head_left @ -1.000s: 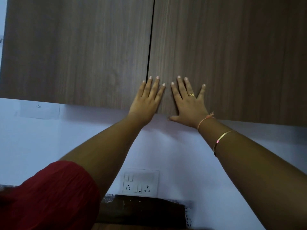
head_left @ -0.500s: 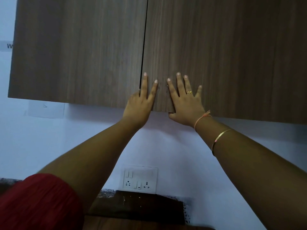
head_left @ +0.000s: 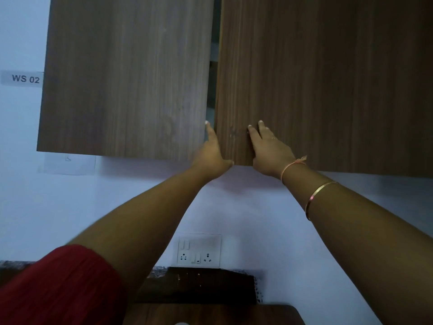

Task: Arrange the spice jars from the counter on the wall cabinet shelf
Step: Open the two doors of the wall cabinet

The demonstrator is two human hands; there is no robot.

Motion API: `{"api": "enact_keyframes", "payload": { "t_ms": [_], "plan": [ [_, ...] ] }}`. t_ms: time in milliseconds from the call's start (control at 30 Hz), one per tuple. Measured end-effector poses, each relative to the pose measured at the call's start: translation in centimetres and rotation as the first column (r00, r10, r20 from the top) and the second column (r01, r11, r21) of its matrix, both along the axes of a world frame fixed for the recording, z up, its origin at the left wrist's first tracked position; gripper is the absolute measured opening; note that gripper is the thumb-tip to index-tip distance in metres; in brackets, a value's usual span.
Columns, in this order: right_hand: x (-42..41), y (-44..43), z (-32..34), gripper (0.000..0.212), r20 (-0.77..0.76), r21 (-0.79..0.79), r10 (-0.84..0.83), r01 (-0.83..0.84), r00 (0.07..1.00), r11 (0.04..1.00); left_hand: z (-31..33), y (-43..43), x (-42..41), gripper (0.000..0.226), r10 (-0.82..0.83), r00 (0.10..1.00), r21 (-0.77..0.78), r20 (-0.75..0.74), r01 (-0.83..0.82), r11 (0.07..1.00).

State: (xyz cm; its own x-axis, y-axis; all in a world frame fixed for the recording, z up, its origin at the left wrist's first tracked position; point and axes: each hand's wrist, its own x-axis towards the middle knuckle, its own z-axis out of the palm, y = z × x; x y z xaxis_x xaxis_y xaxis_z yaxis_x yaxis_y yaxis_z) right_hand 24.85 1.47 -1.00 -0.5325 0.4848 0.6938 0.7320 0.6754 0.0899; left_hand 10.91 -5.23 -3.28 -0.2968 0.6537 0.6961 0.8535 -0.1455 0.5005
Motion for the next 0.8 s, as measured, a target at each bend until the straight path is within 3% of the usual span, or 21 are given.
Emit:
{"api": "enact_keyframes", "payload": {
  "t_ms": [100, 200, 367, 567, 800],
  "plan": [
    [0.3, -2.6, 0.8, 0.061, -0.225, -0.151, 0.129, -0.165, 0.966, 0.975, 0.1, -1.2, 1.4, 0.089, 0.058, 0.998, 0.006, 0.021, -0.058, 0.998],
    [0.5, -5.6, 1.7, 0.044, -0.509, -0.193, 0.169, -0.304, 0.844, 0.933, -0.1, -2.7, 3.9, 0.057, 0.096, 0.994, 0.06, 0.054, -0.1, 0.993],
    [1.5, -9.0, 3.0, 0.067, -0.766, -0.235, 0.1, -0.422, 0.635, 0.876, -0.5, -5.4, 8.7, 0.041, 0.101, 0.995, 0.106, 0.013, -0.102, 0.989],
    [5.0, -11.0, 3.0, 0.055, -0.758, -0.226, 0.021, -0.292, 0.652, 0.929, -1.3, -6.9, 13.4, 0.036, 0.088, 0.991, 0.2, -0.1, -0.066, 0.978],
    [9.7, -12.3, 2.8, 0.042, -0.725, -0.183, 0.005, -0.199, 0.688, 0.963, -2.8, -6.7, 18.3, 0.035, -0.119, 0.993, 0.344, -0.021, 0.119, 0.931]
  ]
}}
